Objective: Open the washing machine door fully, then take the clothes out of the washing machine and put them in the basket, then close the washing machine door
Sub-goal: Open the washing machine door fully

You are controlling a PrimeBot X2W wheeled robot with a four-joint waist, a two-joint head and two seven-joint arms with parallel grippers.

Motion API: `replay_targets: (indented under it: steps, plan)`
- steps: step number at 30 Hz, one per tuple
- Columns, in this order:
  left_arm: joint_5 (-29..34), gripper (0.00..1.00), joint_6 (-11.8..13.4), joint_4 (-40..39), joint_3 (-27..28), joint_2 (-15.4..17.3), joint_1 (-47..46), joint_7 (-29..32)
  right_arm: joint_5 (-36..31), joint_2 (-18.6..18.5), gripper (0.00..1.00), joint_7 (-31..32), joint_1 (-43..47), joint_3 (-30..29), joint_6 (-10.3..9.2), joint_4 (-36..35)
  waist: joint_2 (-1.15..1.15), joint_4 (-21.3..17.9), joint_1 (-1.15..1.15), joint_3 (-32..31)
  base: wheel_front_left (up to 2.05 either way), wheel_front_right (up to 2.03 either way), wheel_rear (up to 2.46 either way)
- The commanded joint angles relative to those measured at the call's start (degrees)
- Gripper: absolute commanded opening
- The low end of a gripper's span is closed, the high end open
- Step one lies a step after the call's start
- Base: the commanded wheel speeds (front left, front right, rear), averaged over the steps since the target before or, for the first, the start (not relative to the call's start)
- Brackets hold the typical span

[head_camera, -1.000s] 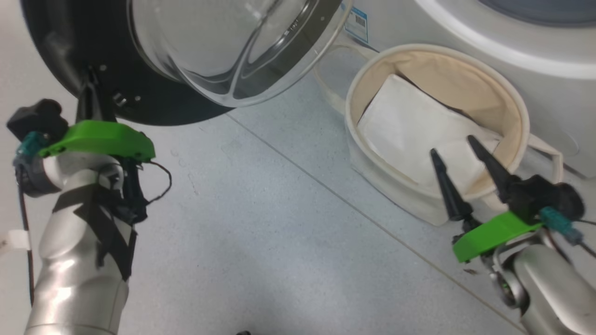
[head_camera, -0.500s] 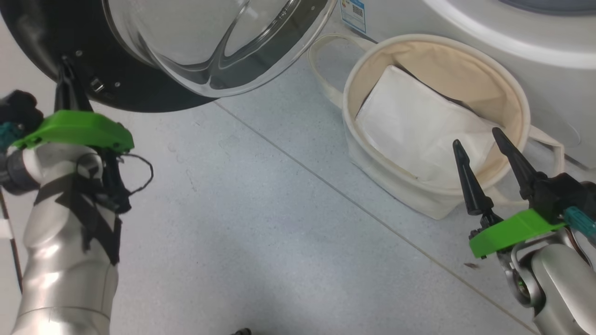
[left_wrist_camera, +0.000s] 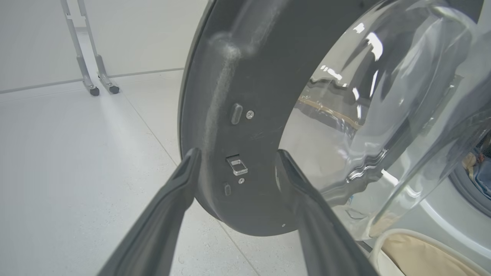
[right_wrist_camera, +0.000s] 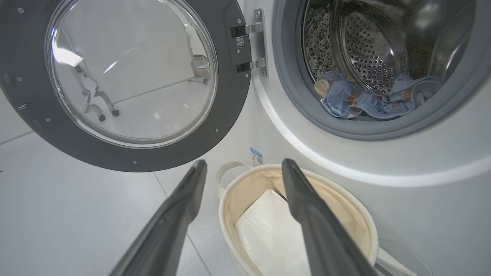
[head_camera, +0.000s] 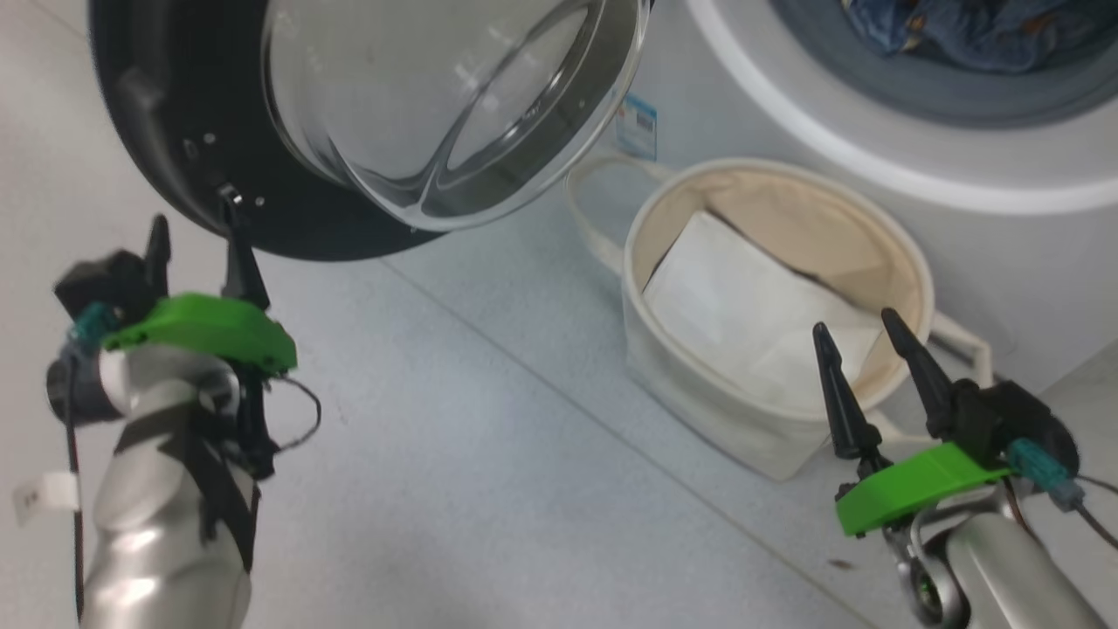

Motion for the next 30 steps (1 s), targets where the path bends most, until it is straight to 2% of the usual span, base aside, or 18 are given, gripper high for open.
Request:
replay_targets:
  steps: [1,5,11,16,22,30]
  plan:
    - [0.96,1.00,-0.41,-2.77,0.93,1.94,0.49,-0.25,0.13,0.86,1.00,-0.68,1.06,0.10,0.42,-1.67,0.00,-0.87,0.00,-3.58,0.00,0.00,0.00]
    - [2.74,1.00,-1.63,-6.10,-0.01,1.27,4.94,-0.25,-0.63,3.81,1.00,-0.69,3.62,-1.45,0.42,-1.94,0.00,-2.60,0.00,-7.42,0.00,0.00,0.00]
    - [3.64,1.00,-3.69,-12.89,0.31,2.03,11.99,-0.25,-1.76,6.53,1.00,-0.70,5.15,-1.23,0.42,-2.04,0.00,-8.88,0.00,-10.46,0.00,0.00,0.00]
    - [4.56,1.00,-4.16,-19.10,1.44,3.91,18.23,-0.25,-2.26,7.70,1.00,-0.70,5.51,-0.76,0.42,-1.78,0.00,-15.05,0.00,-12.48,0.00,0.00,0.00]
    - [4.04,1.00,-6.61,-24.12,1.39,5.93,24.91,-0.25,-2.30,8.52,1.00,-0.71,6.05,-0.30,0.42,-1.25,0.00,-22.36,0.00,-14.31,0.00,0.00,0.00]
    - [0.56,1.00,-8.39,-29.66,0.07,7.29,29.61,0.74,-2.09,8.55,1.00,-0.71,6.29,-0.52,0.42,-0.77,0.00,-28.91,0.00,-15.29,0.00,0.00,0.00]
